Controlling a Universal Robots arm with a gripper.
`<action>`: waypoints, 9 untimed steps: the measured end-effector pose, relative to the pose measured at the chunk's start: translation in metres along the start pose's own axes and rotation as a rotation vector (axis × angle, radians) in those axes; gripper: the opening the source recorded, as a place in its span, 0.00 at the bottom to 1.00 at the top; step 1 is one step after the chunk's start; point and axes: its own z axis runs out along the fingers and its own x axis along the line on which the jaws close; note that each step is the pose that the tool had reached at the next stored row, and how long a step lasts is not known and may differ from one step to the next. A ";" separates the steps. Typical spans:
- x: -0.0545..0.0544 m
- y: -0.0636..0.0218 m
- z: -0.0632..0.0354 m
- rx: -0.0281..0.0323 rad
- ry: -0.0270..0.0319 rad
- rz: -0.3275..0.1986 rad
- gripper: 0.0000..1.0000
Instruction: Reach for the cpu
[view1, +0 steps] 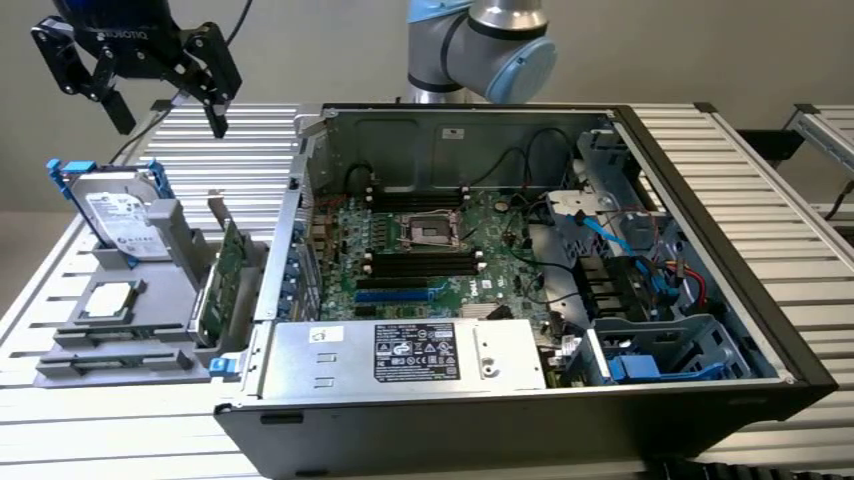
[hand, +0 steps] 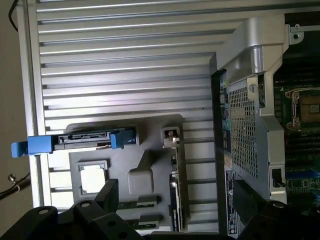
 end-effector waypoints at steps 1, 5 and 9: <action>0.000 0.0000 0.0000 0.0000 0.0000 0.000 0.99; 0.000 0.0000 0.0000 0.0000 0.0000 0.000 0.99; 0.000 0.0000 0.0000 0.0000 0.0000 0.000 0.97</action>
